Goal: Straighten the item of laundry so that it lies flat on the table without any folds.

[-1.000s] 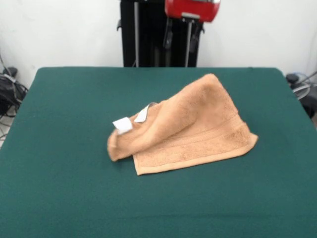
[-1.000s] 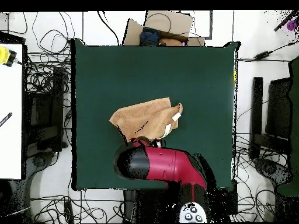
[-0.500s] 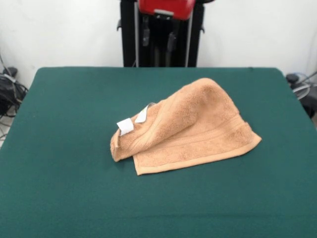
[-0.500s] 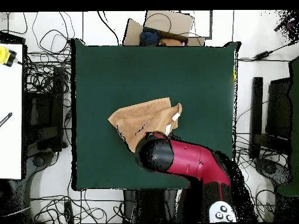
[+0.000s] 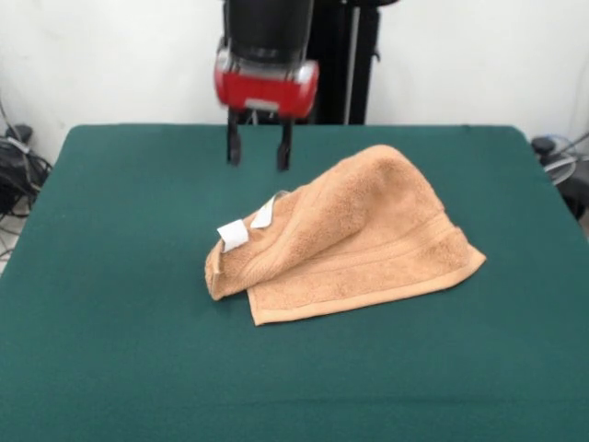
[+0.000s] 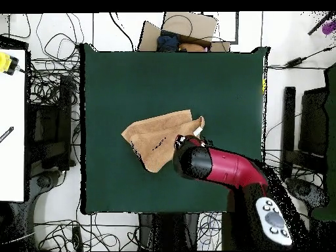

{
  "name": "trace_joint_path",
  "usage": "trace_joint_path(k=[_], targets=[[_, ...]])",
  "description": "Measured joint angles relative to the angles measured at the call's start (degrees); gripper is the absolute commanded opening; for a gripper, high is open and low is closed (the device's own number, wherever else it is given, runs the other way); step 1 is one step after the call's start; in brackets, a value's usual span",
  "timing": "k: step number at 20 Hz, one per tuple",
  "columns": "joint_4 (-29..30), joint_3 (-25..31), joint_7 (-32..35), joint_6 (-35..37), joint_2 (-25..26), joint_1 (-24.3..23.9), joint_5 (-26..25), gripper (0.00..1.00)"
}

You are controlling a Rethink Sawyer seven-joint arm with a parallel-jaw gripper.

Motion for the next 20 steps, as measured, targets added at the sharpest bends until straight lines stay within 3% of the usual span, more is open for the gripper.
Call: trace_joint_path(k=[10,14,20], targets=[[-3.4,4.5,0.0,-12.8,13.7,-5.4,-8.2,1.00],[-3.9,5.4,0.0,-13.0,16.3,-6.4,-10.0,1.00],[-4.3,5.8,0.0,-13.1,16.3,-6.7,-10.9,1.00]])
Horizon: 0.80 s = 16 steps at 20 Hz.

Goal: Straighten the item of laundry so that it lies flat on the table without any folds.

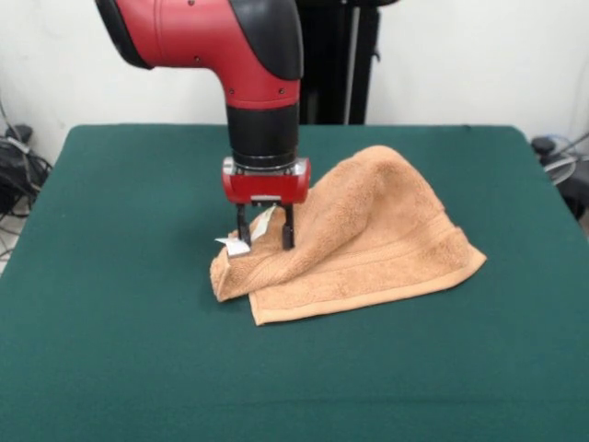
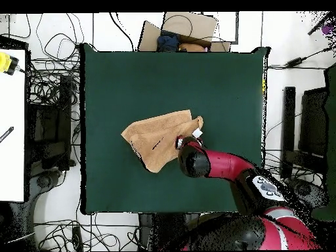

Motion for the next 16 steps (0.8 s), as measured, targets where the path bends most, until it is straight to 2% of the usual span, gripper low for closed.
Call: trace_joint_path(k=[1,2,16], targets=[[0.0,0.1,0.0,0.0,0.0,-0.1,-0.2,1.00],[-0.1,0.5,0.0,0.0,0.0,-0.4,-0.9,0.00],[-0.4,0.6,0.0,0.0,0.0,-0.4,-1.1,0.00]])
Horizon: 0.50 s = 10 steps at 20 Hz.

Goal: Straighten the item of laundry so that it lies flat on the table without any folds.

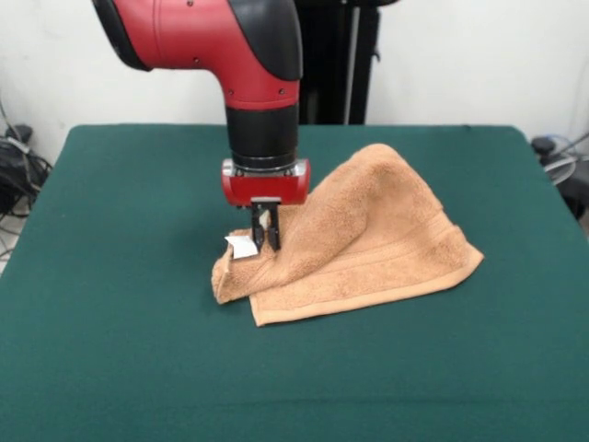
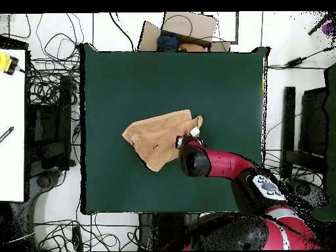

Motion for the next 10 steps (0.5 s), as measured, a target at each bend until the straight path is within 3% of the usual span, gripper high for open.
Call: trace_joint_path(k=[10], targets=[[1.1,0.4,0.0,0.0,-0.7,-0.9,-0.4,0.00]])
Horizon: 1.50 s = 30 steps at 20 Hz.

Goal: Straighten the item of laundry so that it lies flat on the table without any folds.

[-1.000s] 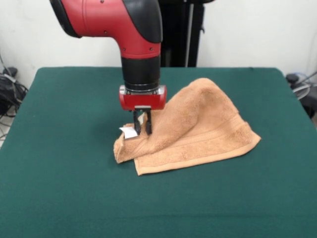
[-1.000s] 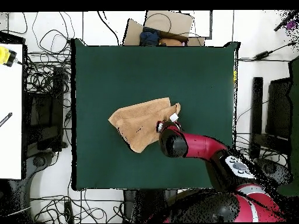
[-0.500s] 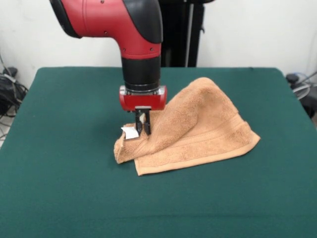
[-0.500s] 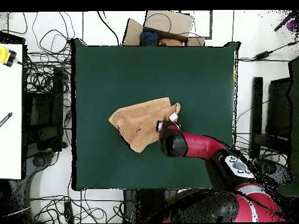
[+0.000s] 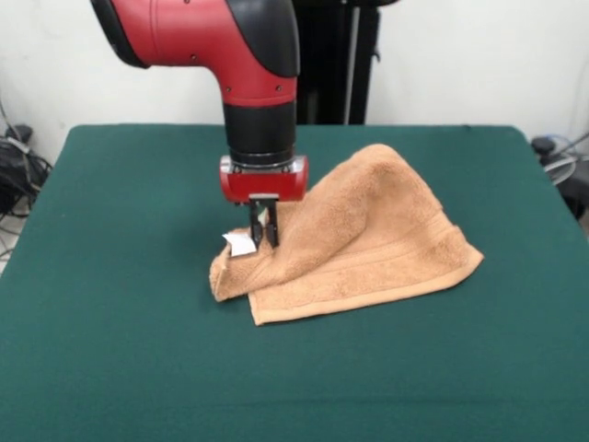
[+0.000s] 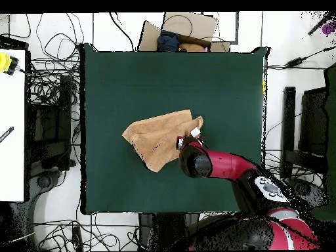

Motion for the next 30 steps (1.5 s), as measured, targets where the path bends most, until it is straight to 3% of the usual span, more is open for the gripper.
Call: trace_joint_path(k=[11,19,30], targets=[[6.7,-2.8,0.0,-3.6,-2.1,-0.9,-7.4,0.00],[6.7,-4.4,0.0,-4.0,0.8,-0.6,-11.6,0.00],[6.8,-7.3,0.0,-8.3,0.9,2.0,-14.2,0.00]])
